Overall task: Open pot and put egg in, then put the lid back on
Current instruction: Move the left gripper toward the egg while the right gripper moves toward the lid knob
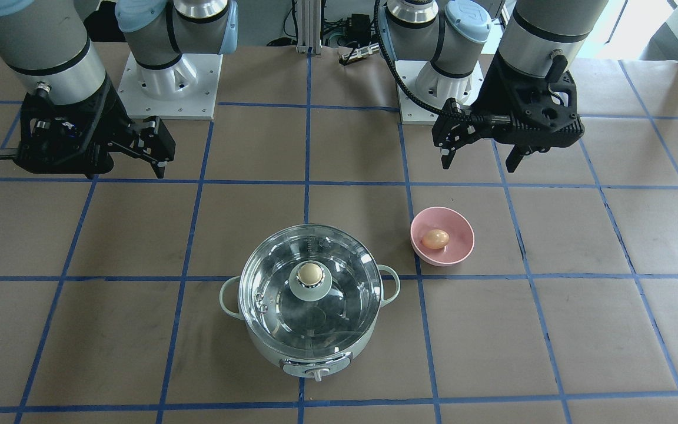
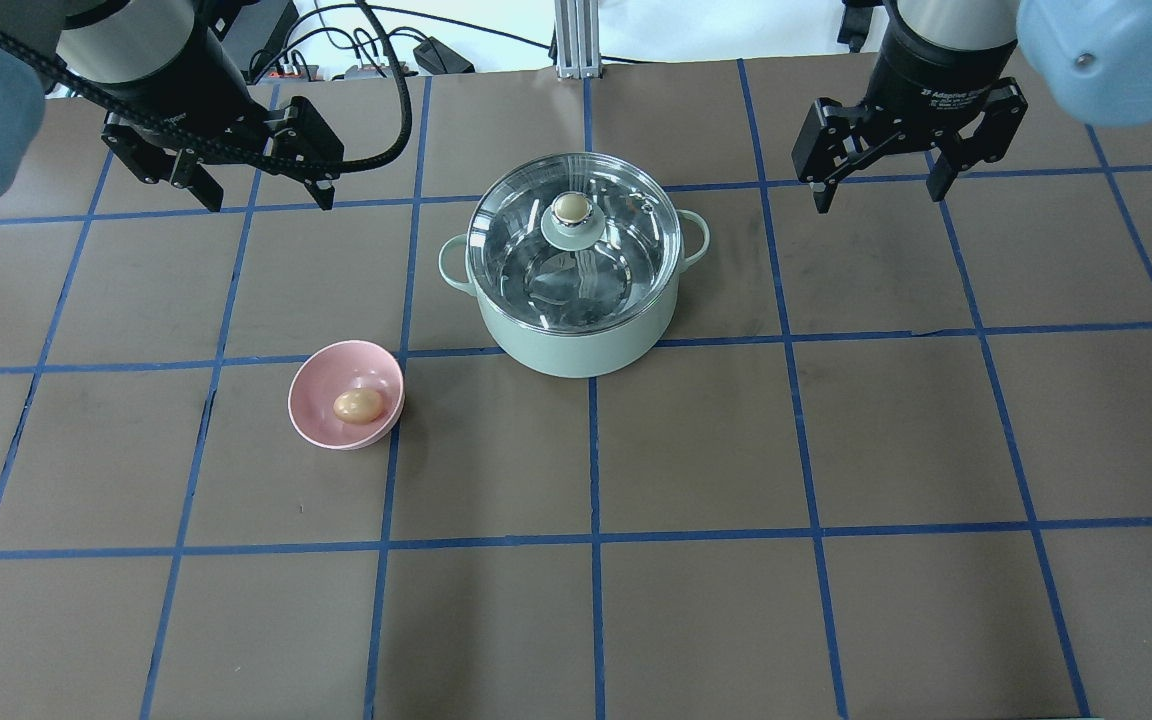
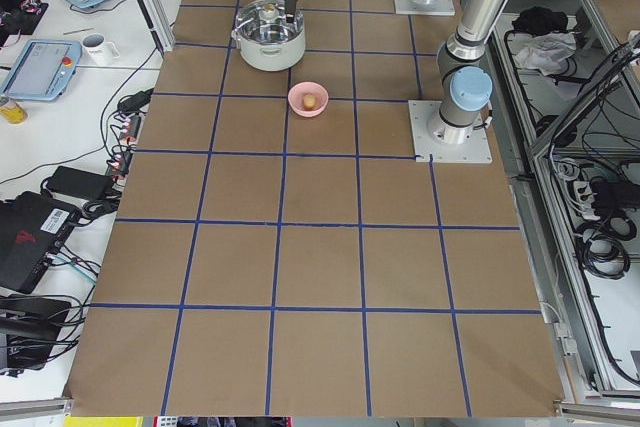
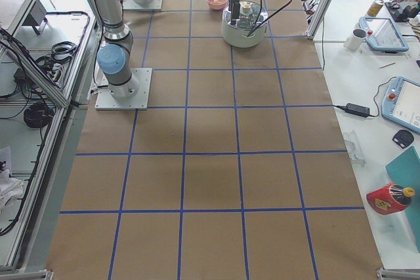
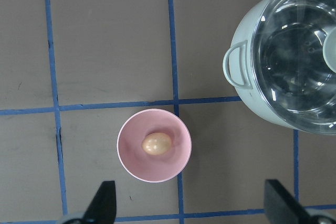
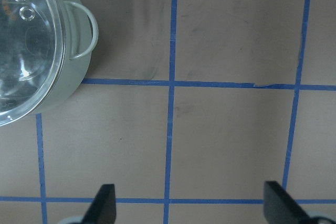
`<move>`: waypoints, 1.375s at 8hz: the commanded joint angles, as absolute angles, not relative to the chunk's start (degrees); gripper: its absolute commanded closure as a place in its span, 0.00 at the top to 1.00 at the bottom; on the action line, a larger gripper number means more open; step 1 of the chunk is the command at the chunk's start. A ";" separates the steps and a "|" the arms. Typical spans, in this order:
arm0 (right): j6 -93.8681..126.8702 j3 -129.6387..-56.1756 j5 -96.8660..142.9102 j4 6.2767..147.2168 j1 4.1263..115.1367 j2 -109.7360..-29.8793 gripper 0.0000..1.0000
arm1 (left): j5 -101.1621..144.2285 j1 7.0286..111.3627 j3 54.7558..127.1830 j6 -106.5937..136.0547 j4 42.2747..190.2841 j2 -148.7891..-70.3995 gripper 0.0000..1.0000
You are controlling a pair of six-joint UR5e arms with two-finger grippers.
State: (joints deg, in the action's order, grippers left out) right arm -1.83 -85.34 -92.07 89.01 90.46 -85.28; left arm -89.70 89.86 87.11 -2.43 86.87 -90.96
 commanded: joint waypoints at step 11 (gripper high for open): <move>25.12 -81.13 -87.98 112.49 108.09 -69.81 1.00 | -94.40 86.76 101.33 -2.27 74.88 -110.92 1.00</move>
State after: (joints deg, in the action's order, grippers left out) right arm 21.33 -82.70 -87.77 110.61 104.55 -73.50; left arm -93.85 88.26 99.37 -1.37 74.96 -110.52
